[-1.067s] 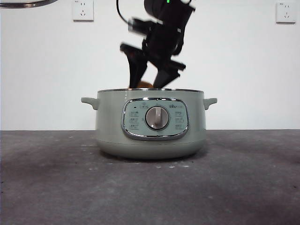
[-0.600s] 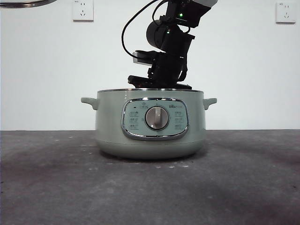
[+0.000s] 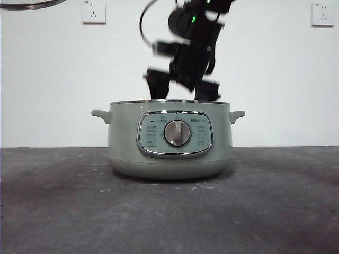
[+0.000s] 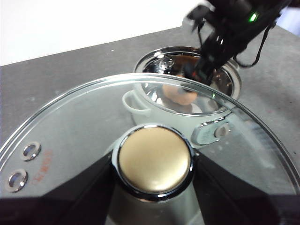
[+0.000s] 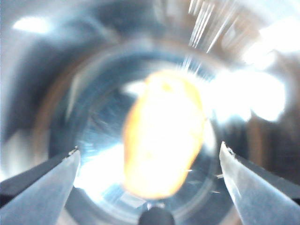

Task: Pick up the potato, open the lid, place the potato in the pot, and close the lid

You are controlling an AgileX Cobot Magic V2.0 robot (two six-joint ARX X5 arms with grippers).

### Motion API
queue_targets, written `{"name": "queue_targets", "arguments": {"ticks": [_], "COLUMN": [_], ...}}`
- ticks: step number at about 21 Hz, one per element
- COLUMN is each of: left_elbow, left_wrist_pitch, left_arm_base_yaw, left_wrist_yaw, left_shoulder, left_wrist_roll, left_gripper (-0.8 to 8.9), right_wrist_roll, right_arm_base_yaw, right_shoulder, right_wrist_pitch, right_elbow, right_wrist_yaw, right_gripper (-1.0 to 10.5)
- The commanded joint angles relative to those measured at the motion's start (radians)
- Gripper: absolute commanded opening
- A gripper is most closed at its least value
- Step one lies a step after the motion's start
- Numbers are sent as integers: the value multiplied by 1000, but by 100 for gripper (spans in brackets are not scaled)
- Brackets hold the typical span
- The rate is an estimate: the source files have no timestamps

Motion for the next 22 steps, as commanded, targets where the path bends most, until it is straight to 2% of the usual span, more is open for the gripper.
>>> {"name": "queue_targets", "arguments": {"ticks": [1, 4, 6, 11, 13, 16, 19, 22], "left_elbow": [9, 9, 9, 9, 12, 41, 106, 222], "left_wrist_pitch": [48, 93, 135, 270, 332, 400, 444, 449], "left_arm_base_yaw": [3, 3, 2, -13, -39, -104, -168, -192], "left_wrist_yaw": [13, 18, 72, 98, 99, 96, 79, 80], "left_shoulder": [-11, 18, 63, 197, 258, 368, 489, 634], "left_wrist_roll": [-4, -2, 5, 5, 5, 6, 24, 36], "left_gripper": [-8, -8, -8, -8, -8, -8, -8, -8], "right_wrist_roll": [11, 14, 13, -7, -10, -11, -10, -9], "right_arm_base_yaw": [5, 5, 5, 5, 5, 5, 6, 6], "right_shoulder": [-92, -246, -330, -454, -491, -541, -586, -681], "right_wrist_pitch": [-26, -124, -212, -383, -439, -439, -440, -440], "right_elbow": [-1, -1, -1, -1, -2, -9, -27, -162], "right_wrist_yaw": [-1, -13, -29, -36, -93, -220, -232, -231], "right_gripper": [501, 501, 500, 500, 500, 499, 499, 499]}}
